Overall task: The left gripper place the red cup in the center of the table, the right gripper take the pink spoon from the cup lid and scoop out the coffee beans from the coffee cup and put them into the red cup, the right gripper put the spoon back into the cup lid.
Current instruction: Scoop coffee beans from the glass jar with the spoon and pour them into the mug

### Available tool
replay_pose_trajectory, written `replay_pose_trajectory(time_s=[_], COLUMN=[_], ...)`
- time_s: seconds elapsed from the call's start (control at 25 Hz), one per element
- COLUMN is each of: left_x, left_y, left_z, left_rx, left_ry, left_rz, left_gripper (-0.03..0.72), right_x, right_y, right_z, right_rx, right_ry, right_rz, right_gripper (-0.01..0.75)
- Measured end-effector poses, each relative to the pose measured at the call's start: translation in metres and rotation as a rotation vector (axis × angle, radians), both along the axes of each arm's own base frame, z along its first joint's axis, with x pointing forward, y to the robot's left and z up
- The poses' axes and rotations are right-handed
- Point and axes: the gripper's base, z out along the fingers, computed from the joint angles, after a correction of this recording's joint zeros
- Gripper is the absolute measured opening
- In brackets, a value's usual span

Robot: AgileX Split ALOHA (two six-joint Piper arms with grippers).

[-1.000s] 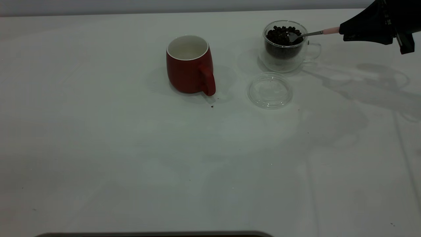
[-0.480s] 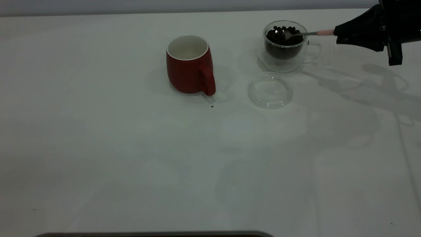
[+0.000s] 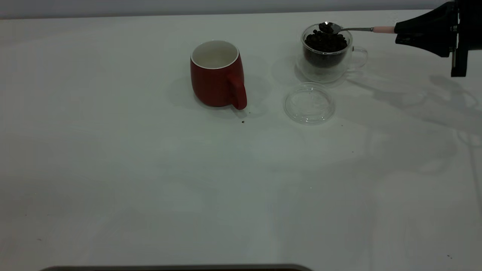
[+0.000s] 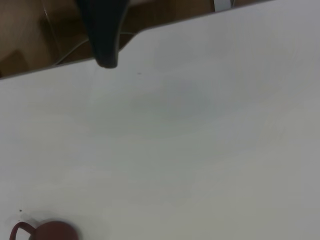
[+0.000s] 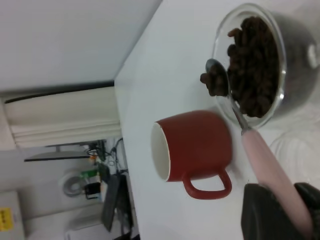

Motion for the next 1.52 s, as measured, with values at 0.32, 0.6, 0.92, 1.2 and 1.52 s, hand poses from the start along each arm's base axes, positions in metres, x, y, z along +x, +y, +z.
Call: replay_pose_trajectory(time_s=[0.32,0.6,0.92,1.2,1.52], left_x=[0.000,0.000,0.000,0.000,0.000], left_y=[0.000,0.000,0.000,0.000,0.000], left_z=[0.000,0.000,0.000,0.000,0.000], left_rx=[-0.001,-0.001,-0.001,-0.003,-0.003], left_ry=[0.000,0.000,0.000,0.000,0.000], left_rz=[0.000,0.000,0.000,0.002,0.002], left_gripper=[0.586,0.586,0.586,0.586,0.586], right_x=[-0.001,0.005,0.003,-0.002,-0.002], right_y=[0.004,0.055,0.113,0.138,0.144], right_z=[-0.010,-0.007,-0.005,-0.005,-0.008], right_rx=[0.017,0.044,0.063,0.061,-0.092], right_ry=[0.020,0.013,-0.006,-0.021,-0.258], right_rz=[-0.009,0.059,0.152,0.214,0.317], right_gripper=[0.113,0.113,0.113,0.113,0.113])
